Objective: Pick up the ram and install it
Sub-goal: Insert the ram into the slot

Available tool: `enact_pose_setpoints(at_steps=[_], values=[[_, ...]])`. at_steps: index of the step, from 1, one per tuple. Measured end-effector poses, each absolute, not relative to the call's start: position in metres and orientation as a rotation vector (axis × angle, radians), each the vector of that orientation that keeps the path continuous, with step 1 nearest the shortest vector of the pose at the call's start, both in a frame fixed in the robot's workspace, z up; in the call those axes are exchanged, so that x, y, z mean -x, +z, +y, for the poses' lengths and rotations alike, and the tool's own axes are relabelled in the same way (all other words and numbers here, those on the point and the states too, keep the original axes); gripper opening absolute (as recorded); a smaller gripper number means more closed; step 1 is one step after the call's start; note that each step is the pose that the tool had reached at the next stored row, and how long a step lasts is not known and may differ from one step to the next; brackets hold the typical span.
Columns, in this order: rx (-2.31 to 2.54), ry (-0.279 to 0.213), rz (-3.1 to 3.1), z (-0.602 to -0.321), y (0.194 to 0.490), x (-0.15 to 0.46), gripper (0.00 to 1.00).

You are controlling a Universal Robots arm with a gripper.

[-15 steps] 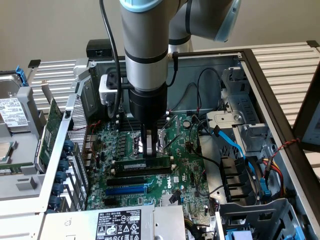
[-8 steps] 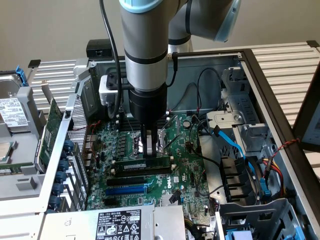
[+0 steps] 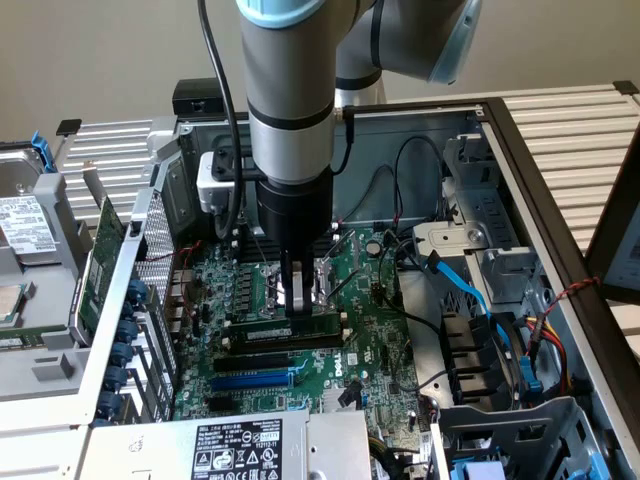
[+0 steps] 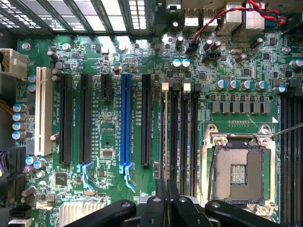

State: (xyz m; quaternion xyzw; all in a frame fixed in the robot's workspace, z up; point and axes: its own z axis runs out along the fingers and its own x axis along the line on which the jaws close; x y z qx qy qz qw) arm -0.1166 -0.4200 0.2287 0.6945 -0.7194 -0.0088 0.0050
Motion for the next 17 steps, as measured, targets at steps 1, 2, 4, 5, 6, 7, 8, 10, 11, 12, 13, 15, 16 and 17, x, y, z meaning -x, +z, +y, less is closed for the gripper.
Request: enact_pose_setpoints(at_steps=[1,2,4,5,6,7,8,10,11,12,13,15,16,17], values=[[-2.175,-0.027,-2.253,-0.4200,0.2286,0.1167,0.13],[-2.175,-0.027,-2.253,-0.4200,0.2283,0.1167,0.13],[-2.175,-0.027,-2.253,-0.4200,0.2278,0.1167,0.13],[-2.175,-0.027,-2.253,-0.4200,0.2277,0.1168,0.13],[-2.175,-0.027,-2.253,-0.4200,0.2277,0.1169,0.13],[-2.175,-0.027,-2.253,-0.4200,0.2276,0.1169,0.13],[-2.176,-0.026,-2.254,-0.4200,0.2274,0.1170,0.13],[-2.176,-0.025,-2.254,-0.4200,0.2267,0.1171,0.13],[-2.176,-0.025,-2.254,-0.4200,0.2261,0.1172,0.13],[-2.176,-0.025,-2.254,-0.4200,0.2256,0.1172,0.13],[-2.176,-0.024,-2.255,-0.4200,0.2251,0.1174,0.13],[-2.177,-0.024,-2.254,-0.4201,0.2244,0.1177,0.13],[-2.176,-0.025,-2.254,-0.4200,0.2243,0.1180,0.15],[-2.176,-0.025,-2.254,-0.4200,0.2243,0.1182,0.15]])
